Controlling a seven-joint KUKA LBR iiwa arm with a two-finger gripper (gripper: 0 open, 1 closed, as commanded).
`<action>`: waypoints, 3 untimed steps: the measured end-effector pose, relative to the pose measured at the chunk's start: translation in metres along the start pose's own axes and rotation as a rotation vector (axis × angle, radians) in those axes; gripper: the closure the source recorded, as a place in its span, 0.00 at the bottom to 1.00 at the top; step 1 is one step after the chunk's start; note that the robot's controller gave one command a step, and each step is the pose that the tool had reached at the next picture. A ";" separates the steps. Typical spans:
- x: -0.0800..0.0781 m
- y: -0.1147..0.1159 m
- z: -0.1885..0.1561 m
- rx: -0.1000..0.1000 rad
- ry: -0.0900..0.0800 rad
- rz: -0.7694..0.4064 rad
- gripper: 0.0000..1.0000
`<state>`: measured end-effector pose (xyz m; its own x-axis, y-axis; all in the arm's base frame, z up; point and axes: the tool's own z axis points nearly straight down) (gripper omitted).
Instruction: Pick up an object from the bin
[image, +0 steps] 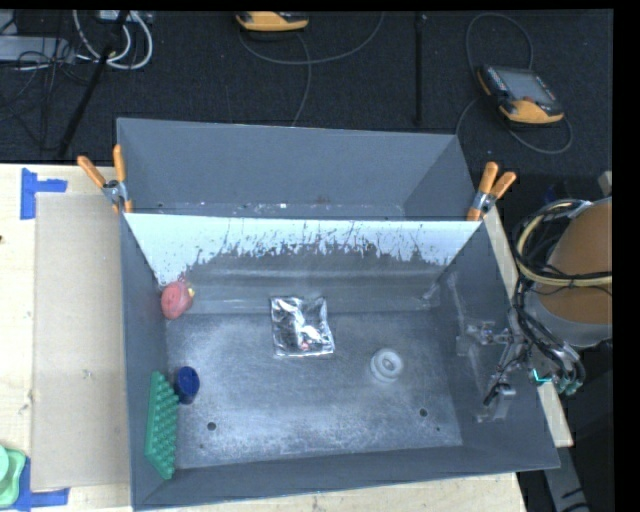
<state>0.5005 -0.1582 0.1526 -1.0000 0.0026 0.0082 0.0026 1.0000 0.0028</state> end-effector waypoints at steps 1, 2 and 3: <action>0.002 0.063 0.084 -0.001 -0.004 -0.033 0.00; -0.072 0.189 0.029 -0.002 -0.015 -0.005 0.00; -0.094 0.199 0.080 0.002 -0.008 -0.051 0.00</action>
Offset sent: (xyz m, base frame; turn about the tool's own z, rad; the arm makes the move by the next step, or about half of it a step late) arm -0.0014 0.0593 -0.0798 -0.0290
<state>0.5944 0.0403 0.0720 -0.9989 -0.0479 0.0000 -0.0479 0.9989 0.0006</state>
